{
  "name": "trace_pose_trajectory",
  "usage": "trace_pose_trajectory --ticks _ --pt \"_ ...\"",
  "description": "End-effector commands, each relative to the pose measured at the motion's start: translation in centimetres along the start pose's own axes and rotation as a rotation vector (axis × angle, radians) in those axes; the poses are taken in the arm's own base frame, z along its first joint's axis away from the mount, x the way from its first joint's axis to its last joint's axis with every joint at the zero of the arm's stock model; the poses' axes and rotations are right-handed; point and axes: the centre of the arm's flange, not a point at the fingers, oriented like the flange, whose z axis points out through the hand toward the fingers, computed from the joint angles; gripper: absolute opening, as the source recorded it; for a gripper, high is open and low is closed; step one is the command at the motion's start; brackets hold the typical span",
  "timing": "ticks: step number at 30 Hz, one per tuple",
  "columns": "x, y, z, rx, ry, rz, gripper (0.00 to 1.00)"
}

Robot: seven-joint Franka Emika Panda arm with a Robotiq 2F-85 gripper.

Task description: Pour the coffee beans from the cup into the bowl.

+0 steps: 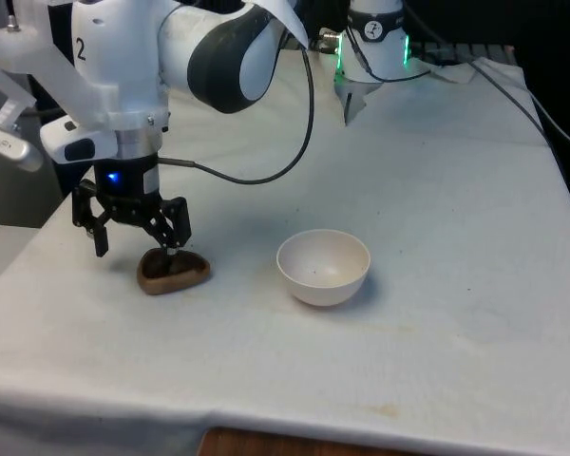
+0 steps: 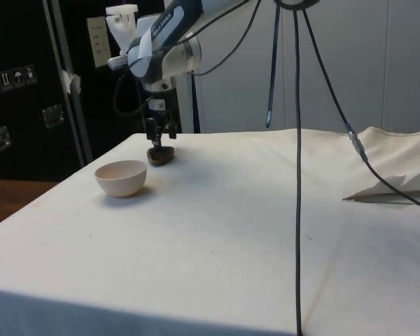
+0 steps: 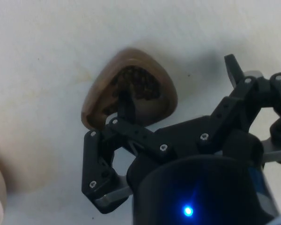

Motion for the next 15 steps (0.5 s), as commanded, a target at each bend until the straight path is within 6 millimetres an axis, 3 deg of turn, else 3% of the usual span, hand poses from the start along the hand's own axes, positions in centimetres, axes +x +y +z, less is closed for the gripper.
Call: trace_pose_trajectory --ticks 1,15 --pt "0.05 0.08 0.22 0.016 -0.007 0.005 1.00" --pt "0.08 0.59 0.51 0.018 -0.003 0.016 1.00"
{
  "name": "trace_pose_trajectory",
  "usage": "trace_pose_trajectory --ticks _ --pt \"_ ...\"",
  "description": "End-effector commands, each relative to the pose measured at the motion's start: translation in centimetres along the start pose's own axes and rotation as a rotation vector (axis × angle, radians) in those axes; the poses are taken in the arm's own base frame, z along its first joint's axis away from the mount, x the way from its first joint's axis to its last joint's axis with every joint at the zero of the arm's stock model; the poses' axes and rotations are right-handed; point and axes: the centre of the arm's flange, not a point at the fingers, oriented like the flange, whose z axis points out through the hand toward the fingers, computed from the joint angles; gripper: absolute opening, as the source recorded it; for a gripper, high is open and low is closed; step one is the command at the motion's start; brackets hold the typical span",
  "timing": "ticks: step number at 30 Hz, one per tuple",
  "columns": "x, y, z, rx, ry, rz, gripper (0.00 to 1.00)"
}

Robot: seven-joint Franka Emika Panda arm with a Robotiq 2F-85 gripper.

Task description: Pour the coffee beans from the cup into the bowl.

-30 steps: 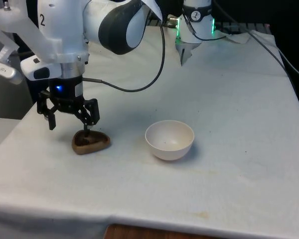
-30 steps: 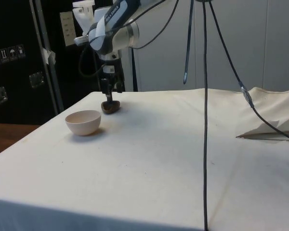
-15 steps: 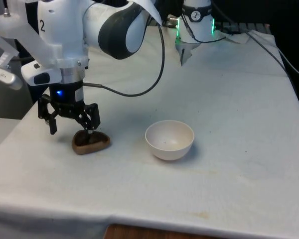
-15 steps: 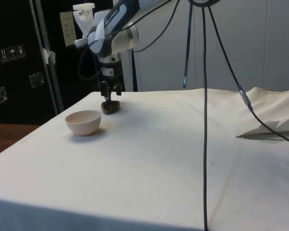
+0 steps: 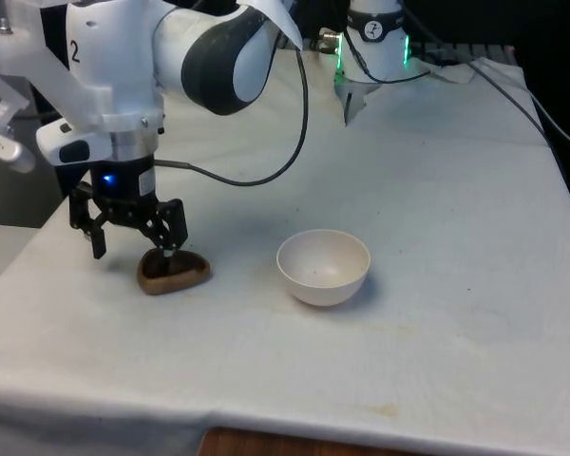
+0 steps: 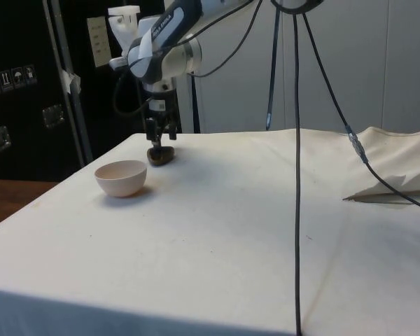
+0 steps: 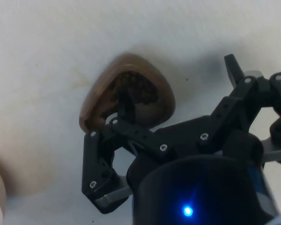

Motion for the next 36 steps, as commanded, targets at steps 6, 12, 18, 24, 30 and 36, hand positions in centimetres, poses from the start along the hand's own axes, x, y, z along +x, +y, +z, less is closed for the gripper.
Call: trace_pose_trajectory --ticks 6,12,18,24,30,36 --pt "0.0 0.5 0.0 0.001 -0.005 0.004 1.00" --pt "0.0 0.3 0.3 0.001 -0.005 0.002 1.00" --pt "0.0 0.0 1.0 0.014 -0.006 0.005 1.00" --pt "0.0 0.2 0.9 0.024 -0.002 0.010 1.00" --pt "-0.1 0.8 0.6 0.051 0.006 0.016 1.00" --pt "-0.2 1.4 0.4 0.092 0.009 0.023 1.00"
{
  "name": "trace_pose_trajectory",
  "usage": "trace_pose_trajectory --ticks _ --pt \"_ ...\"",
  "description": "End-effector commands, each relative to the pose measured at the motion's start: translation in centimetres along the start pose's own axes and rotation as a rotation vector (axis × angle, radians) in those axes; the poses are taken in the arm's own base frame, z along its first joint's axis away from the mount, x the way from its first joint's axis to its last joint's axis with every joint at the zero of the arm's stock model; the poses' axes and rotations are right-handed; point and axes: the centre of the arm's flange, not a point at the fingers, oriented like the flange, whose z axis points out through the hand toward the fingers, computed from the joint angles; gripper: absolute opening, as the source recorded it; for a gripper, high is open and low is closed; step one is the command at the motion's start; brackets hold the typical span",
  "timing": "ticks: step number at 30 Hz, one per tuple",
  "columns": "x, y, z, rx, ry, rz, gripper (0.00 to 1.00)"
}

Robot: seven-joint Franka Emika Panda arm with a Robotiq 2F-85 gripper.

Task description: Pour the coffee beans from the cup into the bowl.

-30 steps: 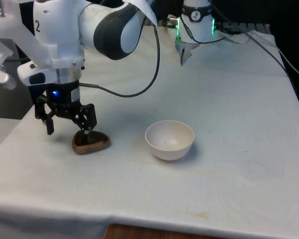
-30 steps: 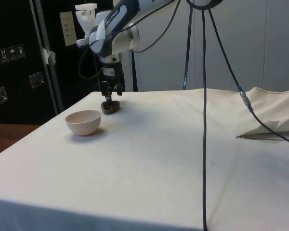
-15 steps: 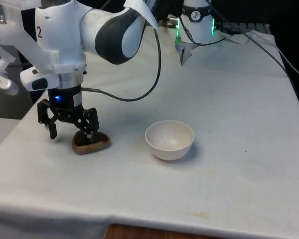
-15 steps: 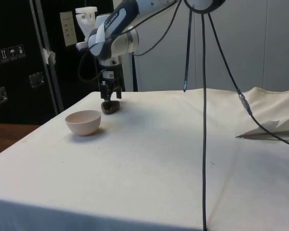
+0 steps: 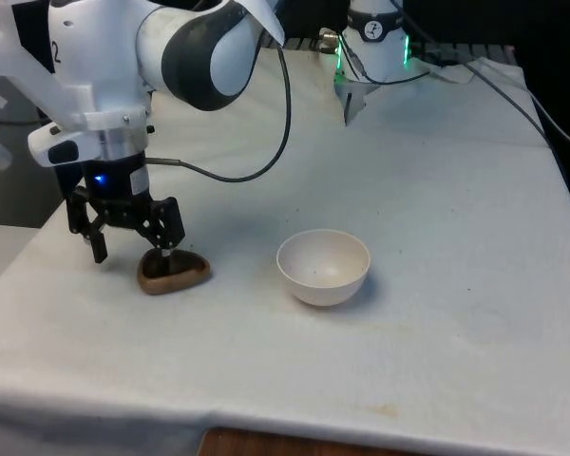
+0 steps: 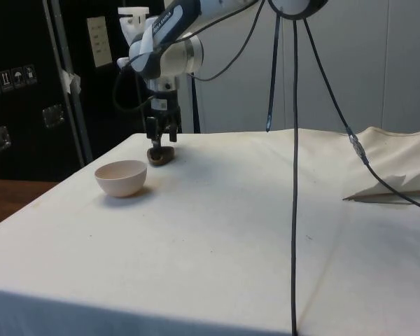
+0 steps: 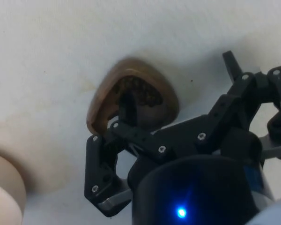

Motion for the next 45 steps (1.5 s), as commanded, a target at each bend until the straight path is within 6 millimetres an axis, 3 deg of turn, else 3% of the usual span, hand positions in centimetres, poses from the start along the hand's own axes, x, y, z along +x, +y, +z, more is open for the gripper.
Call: trace_pose_trajectory --ticks 1,26,41,42,45 --pt "-0.02 0.09 -0.02 0.015 -0.005 0.001 1.00" --pt "-0.09 0.18 0.03 0.009 -0.004 0.004 0.98" --pt "-0.07 0.20 0.01 0.010 -0.003 0.003 0.14" --pt "-0.06 0.17 0.00 0.012 -0.004 0.002 0.02" --pt "-0.08 0.18 0.02 0.014 -0.004 0.002 0.00"
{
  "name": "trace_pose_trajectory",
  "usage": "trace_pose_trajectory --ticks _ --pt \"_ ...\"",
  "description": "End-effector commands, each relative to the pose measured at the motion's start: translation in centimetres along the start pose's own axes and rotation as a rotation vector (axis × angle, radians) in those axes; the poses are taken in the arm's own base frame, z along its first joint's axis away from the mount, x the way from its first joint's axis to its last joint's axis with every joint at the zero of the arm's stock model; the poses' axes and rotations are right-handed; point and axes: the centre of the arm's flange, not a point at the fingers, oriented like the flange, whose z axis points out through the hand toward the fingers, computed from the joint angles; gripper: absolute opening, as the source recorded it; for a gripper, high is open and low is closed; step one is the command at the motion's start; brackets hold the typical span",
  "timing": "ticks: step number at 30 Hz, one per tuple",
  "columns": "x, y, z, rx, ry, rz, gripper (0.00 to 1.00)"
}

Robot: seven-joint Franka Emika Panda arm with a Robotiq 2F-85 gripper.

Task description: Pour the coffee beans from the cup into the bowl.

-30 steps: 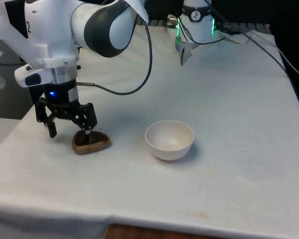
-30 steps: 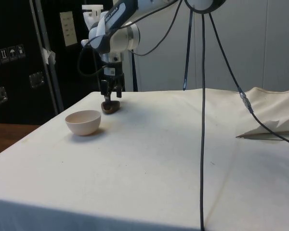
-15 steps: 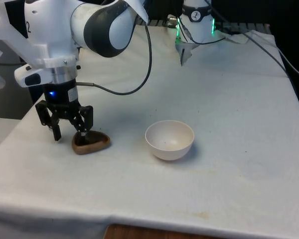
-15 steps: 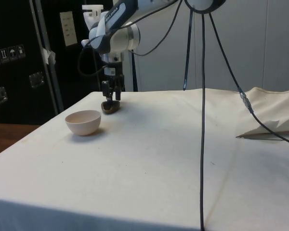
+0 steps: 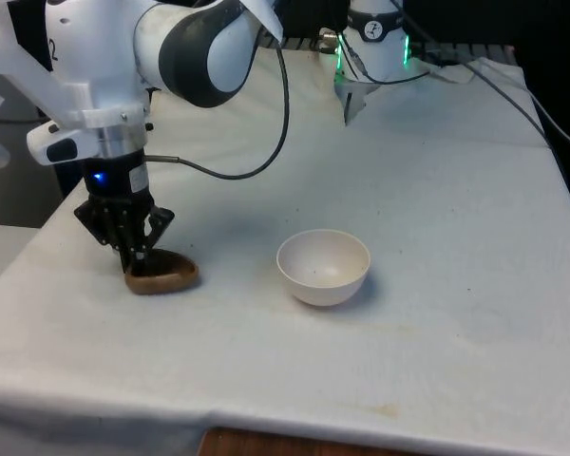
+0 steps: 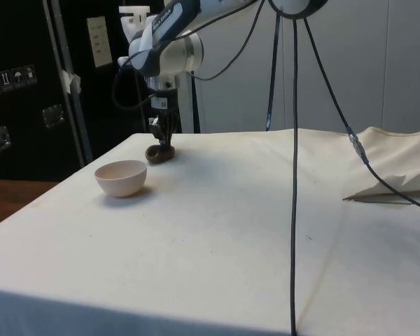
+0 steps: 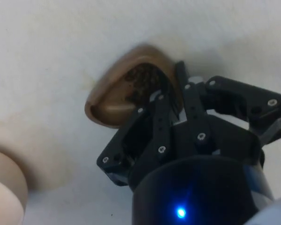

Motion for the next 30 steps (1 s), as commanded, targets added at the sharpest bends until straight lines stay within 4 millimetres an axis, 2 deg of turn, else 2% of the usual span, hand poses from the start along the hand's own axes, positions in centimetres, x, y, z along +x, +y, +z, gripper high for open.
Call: trace_pose_trajectory --ticks 1,7,14,15,16,22,24,25,30 --pt "0.0 0.0 0.3 0.003 -0.001 0.000 0.00" --pt "0.0 0.0 0.0 0.000 0.001 0.000 0.00" --pt "0.5 0.0 -2.6 -0.002 0.004 -0.002 0.00" --pt "0.5 0.0 -2.1 0.000 0.007 -0.003 0.00" --pt "0.6 -0.1 -3.3 0.000 0.005 -0.003 0.00" --pt "1.0 -0.4 -5.8 -0.001 0.005 -0.006 0.00" --pt "1.1 -0.3 -5.7 0.004 0.005 -0.008 0.00" --pt "1.1 -0.5 -6.5 -0.002 0.006 -0.008 0.00" --pt "1.3 -1.0 -7.8 -0.004 0.004 -0.010 0.00"
